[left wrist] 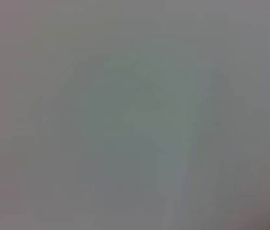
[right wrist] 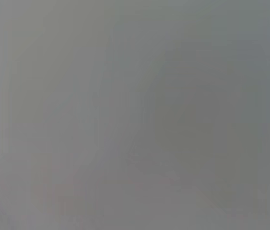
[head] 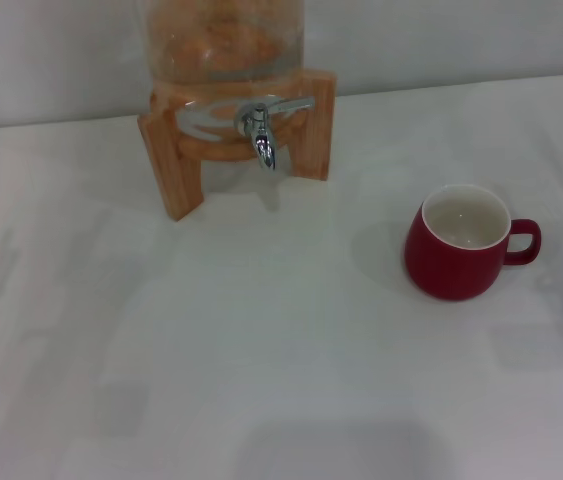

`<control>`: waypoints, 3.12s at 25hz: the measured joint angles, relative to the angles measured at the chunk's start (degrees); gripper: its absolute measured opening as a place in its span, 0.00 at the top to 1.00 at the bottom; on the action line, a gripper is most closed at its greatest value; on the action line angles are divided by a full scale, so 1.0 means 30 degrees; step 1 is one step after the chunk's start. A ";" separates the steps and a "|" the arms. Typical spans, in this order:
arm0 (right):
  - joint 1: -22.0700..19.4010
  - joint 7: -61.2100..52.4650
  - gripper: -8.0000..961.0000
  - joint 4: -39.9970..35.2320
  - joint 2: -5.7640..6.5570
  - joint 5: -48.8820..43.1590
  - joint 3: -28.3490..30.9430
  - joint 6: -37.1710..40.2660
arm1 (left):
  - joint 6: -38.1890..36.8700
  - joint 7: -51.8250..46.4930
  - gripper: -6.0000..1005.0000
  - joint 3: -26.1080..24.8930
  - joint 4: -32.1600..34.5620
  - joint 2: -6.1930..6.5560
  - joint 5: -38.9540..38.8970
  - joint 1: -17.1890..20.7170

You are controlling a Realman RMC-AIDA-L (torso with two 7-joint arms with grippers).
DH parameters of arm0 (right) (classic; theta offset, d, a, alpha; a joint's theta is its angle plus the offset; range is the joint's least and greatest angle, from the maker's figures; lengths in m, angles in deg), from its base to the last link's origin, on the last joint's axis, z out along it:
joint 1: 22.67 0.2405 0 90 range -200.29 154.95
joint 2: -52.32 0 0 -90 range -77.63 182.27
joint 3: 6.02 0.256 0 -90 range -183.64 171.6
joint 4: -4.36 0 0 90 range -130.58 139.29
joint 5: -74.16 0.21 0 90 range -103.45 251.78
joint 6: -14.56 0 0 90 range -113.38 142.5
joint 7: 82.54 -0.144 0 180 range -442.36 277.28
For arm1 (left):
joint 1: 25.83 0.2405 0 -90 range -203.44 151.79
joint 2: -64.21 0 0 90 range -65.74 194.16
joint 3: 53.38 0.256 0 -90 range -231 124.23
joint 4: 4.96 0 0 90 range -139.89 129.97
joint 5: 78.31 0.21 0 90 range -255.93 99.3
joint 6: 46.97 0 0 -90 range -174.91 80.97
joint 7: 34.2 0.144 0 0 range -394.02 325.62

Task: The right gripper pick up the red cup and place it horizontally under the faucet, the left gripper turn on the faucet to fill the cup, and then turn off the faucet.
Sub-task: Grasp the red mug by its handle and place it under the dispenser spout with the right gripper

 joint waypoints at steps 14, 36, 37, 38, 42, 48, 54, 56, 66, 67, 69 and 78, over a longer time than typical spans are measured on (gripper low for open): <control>-0.0009 -0.0011 0.09 0.0000 0.0000 -0.0004 0.0000 -0.0007 | 0.0000 0.0000 0.17 0.0001 0.0005 0.0000 0.0001 -0.0001; -0.0953 -0.1026 0.09 0.0000 0.0025 -0.0239 -0.2732 0.0096 | 0.0000 -0.0044 0.17 0.0010 0.0040 0.0000 0.0080 -0.0157; -0.1060 -0.1137 0.09 0.0000 0.0036 -0.0239 -0.2949 0.0125 | 0.0000 -0.0060 0.17 0.0016 0.0028 0.0000 0.0086 -0.0185; -0.1125 -0.1196 0.09 0.0000 0.0042 -0.0239 -0.3073 0.0140 | 0.0002 -0.0079 0.17 0.0018 0.0025 -0.0001 0.0091 -0.0202; -0.1419 -0.1286 0.09 0.0021 0.0057 -0.0237 -0.3679 0.0263 | 0.0009 -0.0105 0.17 0.0044 0.0020 0.0000 0.0118 -0.0261; -0.1470 -0.1577 0.09 0.0155 0.0059 -0.0237 -0.4841 0.0326 | 0.0101 -0.0117 0.17 0.0407 0.0021 -0.0015 0.0118 -0.0464; -0.1506 -0.1782 0.09 0.0145 0.0060 -0.0258 -0.5590 0.0327 | 0.0283 -0.0109 0.17 0.0561 0.0134 -0.0028 0.0063 -0.0523; -0.1507 -0.1804 0.09 0.0132 0.0059 -0.0266 -0.5724 0.0317 | 0.0289 -0.0099 0.17 0.0567 0.0151 -0.0030 0.0059 -0.0527; -0.1503 -0.1805 0.09 0.0153 0.0059 -0.0631 -0.5803 0.0049 | 0.0295 -0.0088 0.17 0.0587 0.0142 -0.0031 0.0031 -0.0666; -0.1503 -0.1805 0.09 0.0161 0.0059 -0.0694 -0.5803 -0.0005 | 0.0295 -0.0091 0.17 0.0587 0.0121 -0.0031 0.0031 -0.0712; -0.1504 -0.1803 0.09 0.0169 0.0060 -0.0806 -0.5803 -0.0045 | 0.0295 -0.0097 0.17 0.0587 0.0103 -0.0030 0.0031 -0.0752; -0.1789 -0.2048 0.09 0.0200 0.0058 -0.1279 -0.5802 -0.0045 | 0.0527 -0.0088 0.17 0.0611 0.0151 -0.0031 0.0109 -0.0770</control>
